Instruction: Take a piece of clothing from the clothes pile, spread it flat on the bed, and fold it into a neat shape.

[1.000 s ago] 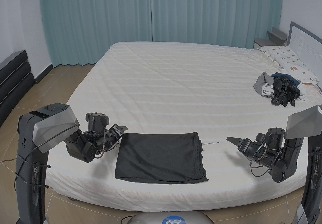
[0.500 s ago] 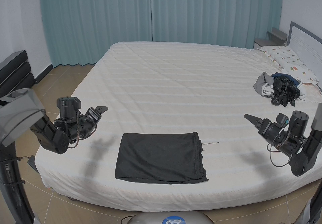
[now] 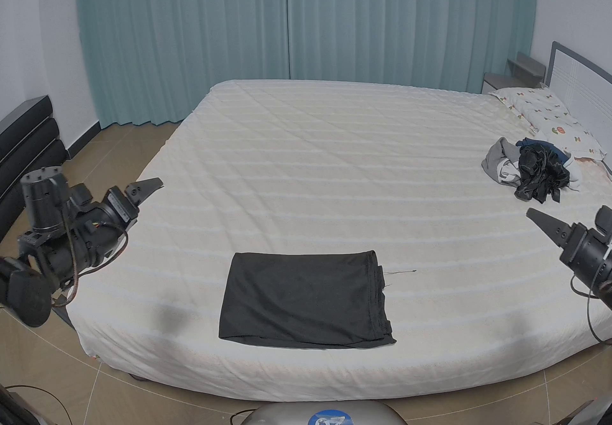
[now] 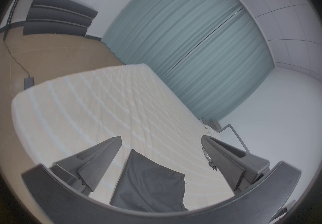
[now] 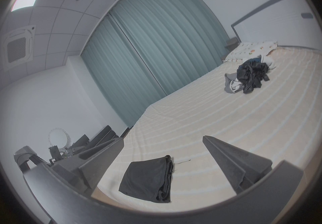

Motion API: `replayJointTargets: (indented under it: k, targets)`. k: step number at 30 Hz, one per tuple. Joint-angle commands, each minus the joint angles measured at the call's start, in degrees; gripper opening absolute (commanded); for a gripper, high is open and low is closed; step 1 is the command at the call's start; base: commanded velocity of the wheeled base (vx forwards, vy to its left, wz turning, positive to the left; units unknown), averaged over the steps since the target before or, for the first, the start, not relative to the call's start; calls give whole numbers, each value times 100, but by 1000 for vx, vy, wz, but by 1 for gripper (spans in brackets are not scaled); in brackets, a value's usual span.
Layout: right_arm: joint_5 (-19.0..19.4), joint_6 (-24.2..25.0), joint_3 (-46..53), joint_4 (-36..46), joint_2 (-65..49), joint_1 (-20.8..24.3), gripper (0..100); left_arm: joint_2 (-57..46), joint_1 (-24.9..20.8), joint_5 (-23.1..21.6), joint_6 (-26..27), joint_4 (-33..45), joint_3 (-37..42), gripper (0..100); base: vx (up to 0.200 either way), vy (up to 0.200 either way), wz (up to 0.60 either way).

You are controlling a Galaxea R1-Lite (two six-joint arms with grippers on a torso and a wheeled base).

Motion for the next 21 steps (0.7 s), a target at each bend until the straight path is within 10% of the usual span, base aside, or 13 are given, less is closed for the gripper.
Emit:
replayJointTargets:
  k: [1,9,21]
  targets:
    - [13,-1138,208,4225,-4912,-139,100,-3384,44,346,1232,62,1975,100,0,0,0]
    - [4,-1727,102,6343,-6898,125,100,-4676,18,855,1540,457,2405,100,0,0,0]
    - [-690,-2650,638,6194,-6898,116,100,-7313,0,557,1961,3358,2405,100,0,0,0]
